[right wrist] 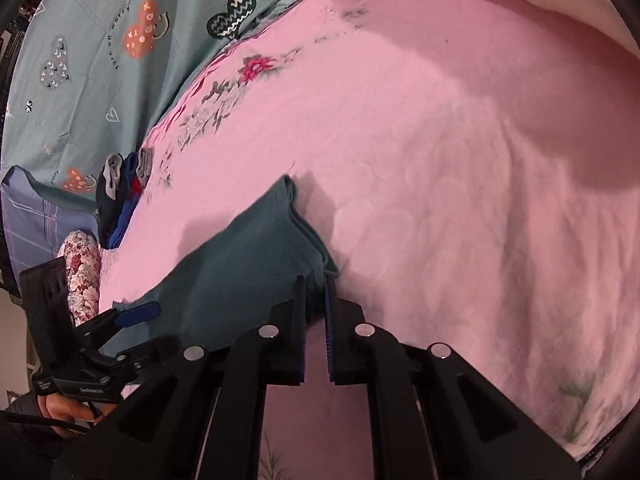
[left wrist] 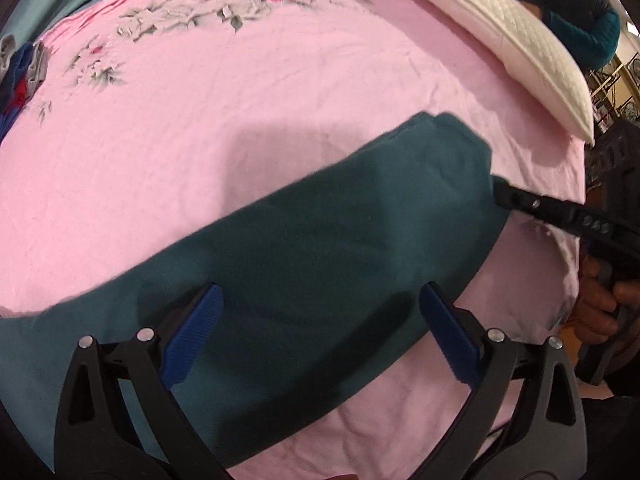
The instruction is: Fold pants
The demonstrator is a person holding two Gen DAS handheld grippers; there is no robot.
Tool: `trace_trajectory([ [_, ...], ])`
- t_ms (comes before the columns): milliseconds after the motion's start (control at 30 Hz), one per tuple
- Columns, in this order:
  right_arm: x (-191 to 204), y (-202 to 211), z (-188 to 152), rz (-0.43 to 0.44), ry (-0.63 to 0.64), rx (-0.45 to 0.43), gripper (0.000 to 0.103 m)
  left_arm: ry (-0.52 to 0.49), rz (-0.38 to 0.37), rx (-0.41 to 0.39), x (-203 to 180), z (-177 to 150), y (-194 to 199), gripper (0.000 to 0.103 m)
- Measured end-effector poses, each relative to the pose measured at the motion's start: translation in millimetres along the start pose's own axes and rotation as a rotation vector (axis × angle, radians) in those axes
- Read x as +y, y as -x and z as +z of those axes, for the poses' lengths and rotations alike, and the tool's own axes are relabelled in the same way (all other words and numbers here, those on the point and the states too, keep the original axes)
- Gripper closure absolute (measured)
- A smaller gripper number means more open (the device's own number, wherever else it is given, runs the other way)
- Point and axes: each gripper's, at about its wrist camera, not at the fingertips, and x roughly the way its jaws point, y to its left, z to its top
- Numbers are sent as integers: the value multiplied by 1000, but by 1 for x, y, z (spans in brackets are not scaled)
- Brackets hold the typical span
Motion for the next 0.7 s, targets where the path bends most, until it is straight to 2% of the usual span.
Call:
trace_trajectory([
  [33, 1, 1, 1, 12, -7, -2, 85, -26, 20, -7, -4, 0, -2, 2],
  [67, 2, 2, 2, 27, -13, -2, 67, -54, 43, -6, -8, -2, -3, 2],
  [100, 3, 4, 4, 56, -18, -2, 55, -72, 58, -4, -11, -3, -4, 2],
  [133, 4, 4, 5, 63, -17, -6, 53, -85, 68, -3, -13, -4, -5, 2],
  [233, 16, -5, 12, -4, 51, -4, 53, -84, 68, -7, -13, -2, -6, 2],
  [267, 21, -9, 14, -32, 84, -2, 54, -80, 66, -7, -13, -2, -6, 2],
  [333, 29, -15, 15, -100, 138, 11, 66, -75, 65, -1, -14, -1, -7, 2],
  [400, 33, -19, 15, -171, 200, 29, 83, -62, 52, -5, -12, -2, -4, 2],
  [467, 32, -20, 15, -175, 223, 52, 89, -49, 44, -12, -10, -2, -4, 2],
  [533, 31, -20, 14, -173, 218, 56, 92, -55, 53, -17, -12, 0, -5, 3],
  [600, 30, -15, 15, -143, 160, 40, 93, -53, 77, -85, -16, 3, 9, 4],
  [667, 28, -7, 13, -111, 97, 13, 93, -42, 39, -172, -17, 4, 29, 4],
  [700, 29, -5, 11, -120, 94, 6, 93, -48, 16, -172, -16, 4, 30, 4],
])
